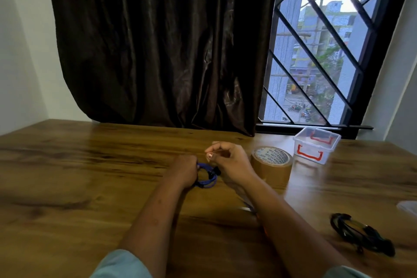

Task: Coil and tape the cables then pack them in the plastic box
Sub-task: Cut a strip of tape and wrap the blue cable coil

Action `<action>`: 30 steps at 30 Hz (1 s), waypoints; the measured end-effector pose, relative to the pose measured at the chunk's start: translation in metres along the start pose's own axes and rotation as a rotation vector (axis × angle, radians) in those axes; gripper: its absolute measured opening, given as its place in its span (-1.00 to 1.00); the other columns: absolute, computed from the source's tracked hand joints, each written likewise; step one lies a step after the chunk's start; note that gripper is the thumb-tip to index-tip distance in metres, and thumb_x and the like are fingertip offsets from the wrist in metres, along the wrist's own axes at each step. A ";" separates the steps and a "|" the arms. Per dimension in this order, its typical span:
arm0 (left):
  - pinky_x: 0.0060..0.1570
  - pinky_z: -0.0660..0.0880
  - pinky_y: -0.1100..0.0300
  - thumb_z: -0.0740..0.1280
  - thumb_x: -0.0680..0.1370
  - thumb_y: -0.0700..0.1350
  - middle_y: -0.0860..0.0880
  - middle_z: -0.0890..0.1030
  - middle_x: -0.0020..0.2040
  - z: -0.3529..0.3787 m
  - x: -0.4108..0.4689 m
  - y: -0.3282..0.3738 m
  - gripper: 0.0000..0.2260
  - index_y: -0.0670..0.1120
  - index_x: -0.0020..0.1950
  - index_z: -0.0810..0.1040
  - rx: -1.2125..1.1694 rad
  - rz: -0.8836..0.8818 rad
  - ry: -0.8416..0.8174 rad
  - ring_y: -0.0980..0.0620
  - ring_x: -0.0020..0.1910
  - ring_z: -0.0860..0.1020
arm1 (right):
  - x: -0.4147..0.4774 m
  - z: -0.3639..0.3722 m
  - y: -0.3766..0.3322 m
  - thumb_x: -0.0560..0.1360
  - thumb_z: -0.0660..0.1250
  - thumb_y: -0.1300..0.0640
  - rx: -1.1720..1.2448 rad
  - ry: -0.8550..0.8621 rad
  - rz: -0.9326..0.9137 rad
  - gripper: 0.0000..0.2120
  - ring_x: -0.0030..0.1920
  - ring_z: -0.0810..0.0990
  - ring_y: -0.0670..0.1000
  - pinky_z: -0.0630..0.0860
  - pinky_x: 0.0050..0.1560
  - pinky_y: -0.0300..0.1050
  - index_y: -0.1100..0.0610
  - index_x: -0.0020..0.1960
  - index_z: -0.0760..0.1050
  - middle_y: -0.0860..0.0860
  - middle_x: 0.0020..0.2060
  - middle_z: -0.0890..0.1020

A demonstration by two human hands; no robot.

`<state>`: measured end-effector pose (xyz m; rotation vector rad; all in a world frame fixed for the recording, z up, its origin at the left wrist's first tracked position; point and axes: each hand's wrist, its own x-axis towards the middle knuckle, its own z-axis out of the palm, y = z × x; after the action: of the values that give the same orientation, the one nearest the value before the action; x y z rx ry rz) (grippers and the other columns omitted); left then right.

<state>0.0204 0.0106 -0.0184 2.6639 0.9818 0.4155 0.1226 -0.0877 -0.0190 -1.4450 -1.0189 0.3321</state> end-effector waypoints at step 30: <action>-0.25 0.41 0.16 0.11 0.62 -0.23 -0.04 0.53 -0.26 -0.005 0.000 0.018 -0.81 -0.11 -0.05 0.51 -1.162 -0.035 -0.136 0.06 -0.30 0.49 | -0.007 -0.009 -0.009 0.44 0.32 0.44 -0.164 0.123 -0.118 -0.71 0.01 0.60 -0.12 0.56 0.04 -0.20 0.07 -0.11 0.62 -0.10 -0.08 0.63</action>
<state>0.0294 -0.0021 -0.0075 1.5858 0.4793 0.5565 0.1219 -0.1002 -0.0113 -1.5249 -1.0450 0.0744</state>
